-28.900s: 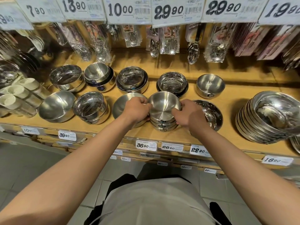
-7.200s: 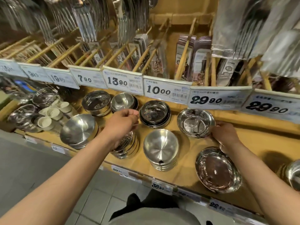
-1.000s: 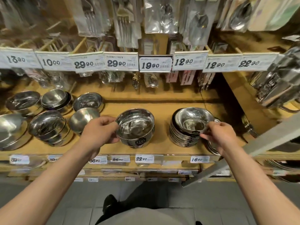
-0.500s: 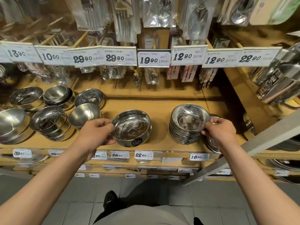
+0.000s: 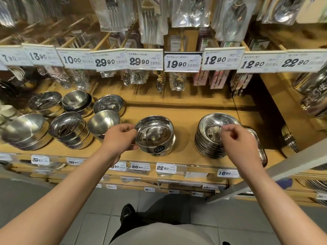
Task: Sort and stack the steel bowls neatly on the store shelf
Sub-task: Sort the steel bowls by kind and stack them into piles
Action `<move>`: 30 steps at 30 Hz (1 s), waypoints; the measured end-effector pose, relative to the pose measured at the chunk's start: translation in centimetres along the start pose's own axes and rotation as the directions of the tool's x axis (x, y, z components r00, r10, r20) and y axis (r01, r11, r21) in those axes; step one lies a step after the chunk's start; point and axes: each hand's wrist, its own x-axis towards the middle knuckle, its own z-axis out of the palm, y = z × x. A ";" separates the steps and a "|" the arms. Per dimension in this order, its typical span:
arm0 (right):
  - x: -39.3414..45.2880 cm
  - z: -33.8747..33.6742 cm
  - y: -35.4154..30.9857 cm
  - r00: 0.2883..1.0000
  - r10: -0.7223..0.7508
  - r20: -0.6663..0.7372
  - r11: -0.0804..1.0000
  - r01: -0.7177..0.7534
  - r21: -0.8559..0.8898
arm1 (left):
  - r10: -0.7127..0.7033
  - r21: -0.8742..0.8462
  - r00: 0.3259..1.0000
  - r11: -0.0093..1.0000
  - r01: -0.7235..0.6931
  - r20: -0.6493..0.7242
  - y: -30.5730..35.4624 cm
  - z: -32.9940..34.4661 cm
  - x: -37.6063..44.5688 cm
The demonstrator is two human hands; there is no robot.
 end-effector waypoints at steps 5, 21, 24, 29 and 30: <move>-0.3 6.0 -2.4 0.907 0.035 0.420 0.987 -0.097 0.128 | 0.079 0.084 0.997 0.993 -0.080 0.014 1.4 0.8 2.3; 2.3 14.8 -1.3 0.903 0.117 0.414 0.927 -0.249 0.280 | 0.131 0.340 0.991 0.930 -0.136 0.038 -2.6 1.6 6.8; 2.4 15.3 -0.5 0.898 0.134 0.420 0.936 -0.254 0.245 | 0.121 0.359 0.990 0.923 -0.138 0.068 -3.5 1.7 7.4; 2.1 15.8 0.4 0.921 0.179 0.347 0.960 -0.241 0.145 | 0.062 0.368 0.992 0.925 -0.097 0.107 -4.1 2.3 8.1; 2.1 15.9 0.6 0.921 0.193 0.339 0.963 -0.245 0.117 | 0.065 0.382 0.992 0.918 -0.101 0.107 -4.1 2.4 8.3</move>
